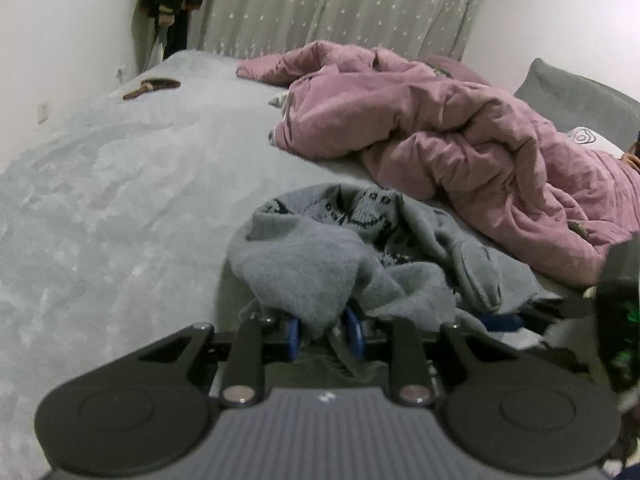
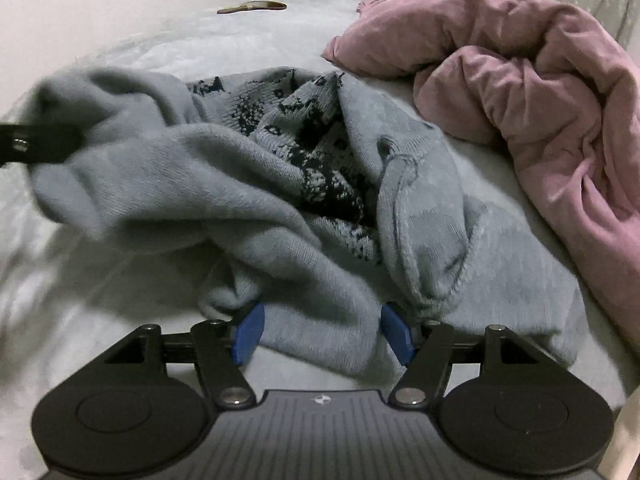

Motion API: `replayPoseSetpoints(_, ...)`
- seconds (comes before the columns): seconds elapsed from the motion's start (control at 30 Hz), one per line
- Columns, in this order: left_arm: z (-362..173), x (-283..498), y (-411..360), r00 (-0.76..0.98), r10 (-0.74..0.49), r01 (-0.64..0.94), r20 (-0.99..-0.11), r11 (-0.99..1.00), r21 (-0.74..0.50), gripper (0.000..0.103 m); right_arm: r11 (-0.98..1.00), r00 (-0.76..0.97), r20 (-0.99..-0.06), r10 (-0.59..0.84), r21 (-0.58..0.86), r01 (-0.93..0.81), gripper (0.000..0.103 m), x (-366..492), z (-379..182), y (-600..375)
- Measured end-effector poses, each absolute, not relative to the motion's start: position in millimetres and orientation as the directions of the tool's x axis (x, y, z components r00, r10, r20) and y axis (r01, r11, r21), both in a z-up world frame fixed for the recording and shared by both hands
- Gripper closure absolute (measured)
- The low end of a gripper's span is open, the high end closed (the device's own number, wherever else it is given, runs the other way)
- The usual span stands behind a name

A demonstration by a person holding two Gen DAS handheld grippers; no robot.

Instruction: Fold clothes

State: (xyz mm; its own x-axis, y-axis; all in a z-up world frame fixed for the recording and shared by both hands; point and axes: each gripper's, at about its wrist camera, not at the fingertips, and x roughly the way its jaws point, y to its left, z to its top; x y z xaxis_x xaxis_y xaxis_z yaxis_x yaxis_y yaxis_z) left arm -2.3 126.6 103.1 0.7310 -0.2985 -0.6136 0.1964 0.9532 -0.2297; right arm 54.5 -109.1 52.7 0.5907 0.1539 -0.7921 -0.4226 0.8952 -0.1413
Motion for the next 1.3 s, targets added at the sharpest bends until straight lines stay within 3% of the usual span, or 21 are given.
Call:
replayPoseSetpoints(0.03,103,-3,130,0.73,-0.297,0.193,-0.615,0.954,-0.231,0.081,0.894,0.596,-0.788,0.154,-0.145,-0.423,0.049,57,51,-108)
replayPoseSetpoints(0.1,103,-3,135,0.728,-0.296,0.185,-0.618,0.953,-0.239,0.082,0.897,0.594,-0.787,0.168,-0.127,-0.423,0.092,60,50,-109)
replayPoseSetpoints(0.13,103,-4,137,0.729,-0.296,0.185,-0.616,0.953,-0.24,0.082,0.901,0.595,-0.785,0.173,-0.117,-0.417,0.096,60,52,-110)
replayPoseSetpoints(0.7,120,-42,169,0.753,-0.395,0.304,-0.527,0.918,-0.254,0.082,0.923,0.727,-0.609,0.316,0.018,-0.385,0.096,-1,130,-156)
replayPoseSetpoints(1.07,124,-88,164,0.677,-0.561,0.515,-0.477,0.823,-0.239,0.082,0.867,0.712,-0.511,0.48,0.158,-0.472,0.096,-50,164,-200)
replayPoseSetpoints(1.3,126,-102,172,0.645,-0.61,0.585,-0.46,0.782,-0.215,0.082,0.767,0.61,-0.519,0.599,0.153,-0.623,0.096,-75,162,-197)
